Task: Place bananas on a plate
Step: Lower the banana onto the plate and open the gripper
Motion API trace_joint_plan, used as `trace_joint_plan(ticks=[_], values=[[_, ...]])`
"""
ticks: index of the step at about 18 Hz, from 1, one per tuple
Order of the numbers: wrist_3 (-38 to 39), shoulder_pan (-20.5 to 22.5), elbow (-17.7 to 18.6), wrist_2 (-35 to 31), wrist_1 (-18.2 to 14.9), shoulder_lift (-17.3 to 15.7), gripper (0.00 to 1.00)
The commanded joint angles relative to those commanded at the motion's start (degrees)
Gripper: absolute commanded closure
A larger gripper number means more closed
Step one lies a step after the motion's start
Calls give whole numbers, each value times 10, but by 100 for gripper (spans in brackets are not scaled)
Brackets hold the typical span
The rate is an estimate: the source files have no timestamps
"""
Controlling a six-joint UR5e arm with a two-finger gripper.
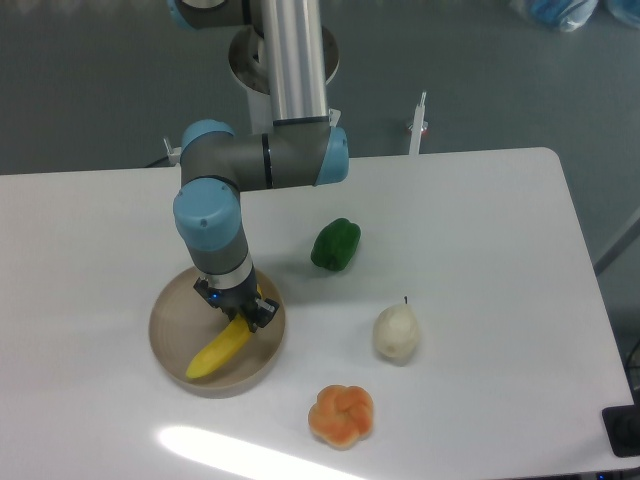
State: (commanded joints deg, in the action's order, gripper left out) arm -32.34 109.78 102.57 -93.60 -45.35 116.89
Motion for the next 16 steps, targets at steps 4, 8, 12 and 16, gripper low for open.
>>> trace_joint_plan(ticks=[4, 8, 12, 16], values=[[0, 0, 0, 0, 0, 1, 75], [-11, 0, -4, 0, 0, 6, 75], [-12, 0, -1, 0, 0, 7, 74], [-12, 0, -3, 0, 0, 5, 44]])
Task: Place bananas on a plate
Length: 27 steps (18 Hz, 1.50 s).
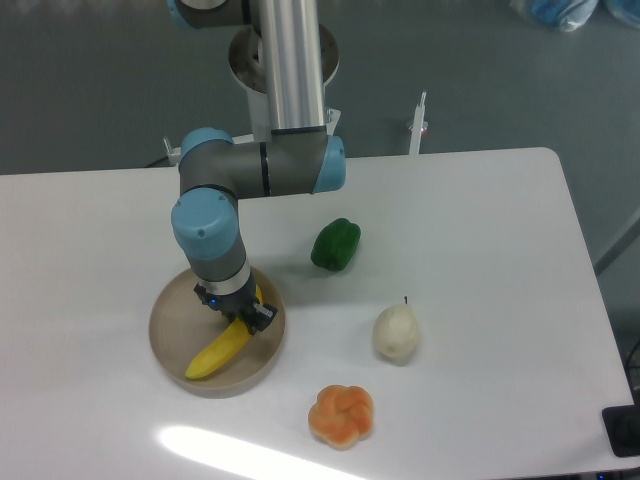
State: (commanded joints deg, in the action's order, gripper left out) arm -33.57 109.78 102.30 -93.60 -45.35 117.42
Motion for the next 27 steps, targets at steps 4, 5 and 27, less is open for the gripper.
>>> trace_joint_plan(ticks=[4, 5, 27], values=[[0, 1, -3, 2, -1, -5, 13], [-1, 3, -4, 3, -1, -8, 7], [-331, 248, -71, 10, -10, -70, 0]])
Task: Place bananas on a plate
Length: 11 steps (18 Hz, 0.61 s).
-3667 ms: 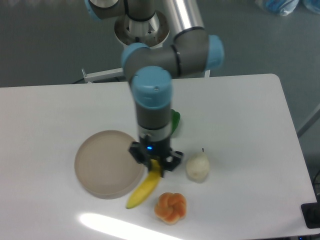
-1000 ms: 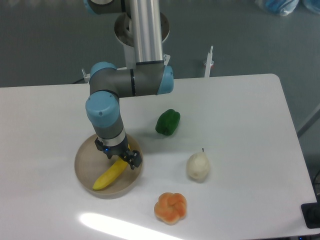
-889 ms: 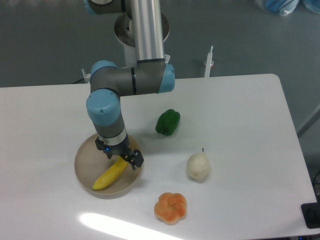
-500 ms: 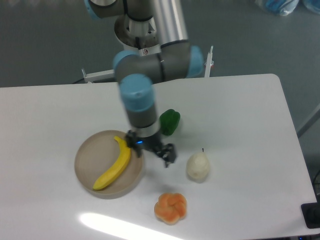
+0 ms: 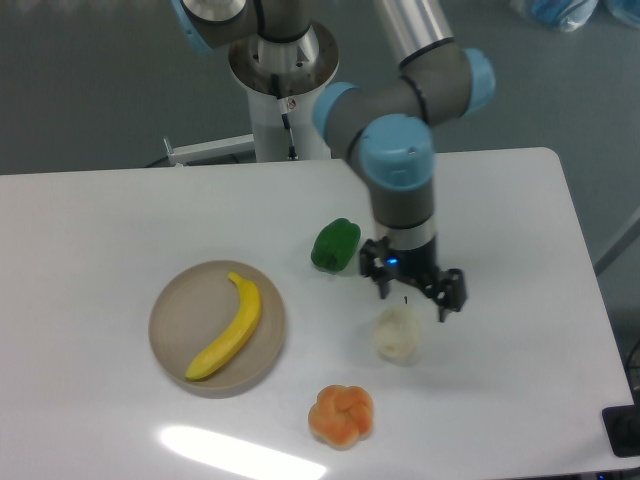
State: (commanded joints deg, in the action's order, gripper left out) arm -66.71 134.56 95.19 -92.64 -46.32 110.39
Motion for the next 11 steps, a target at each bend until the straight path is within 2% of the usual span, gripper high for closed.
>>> trace_joint_plan(ticks=[11], values=[[5, -3, -2, -3, 5, 9, 0]])
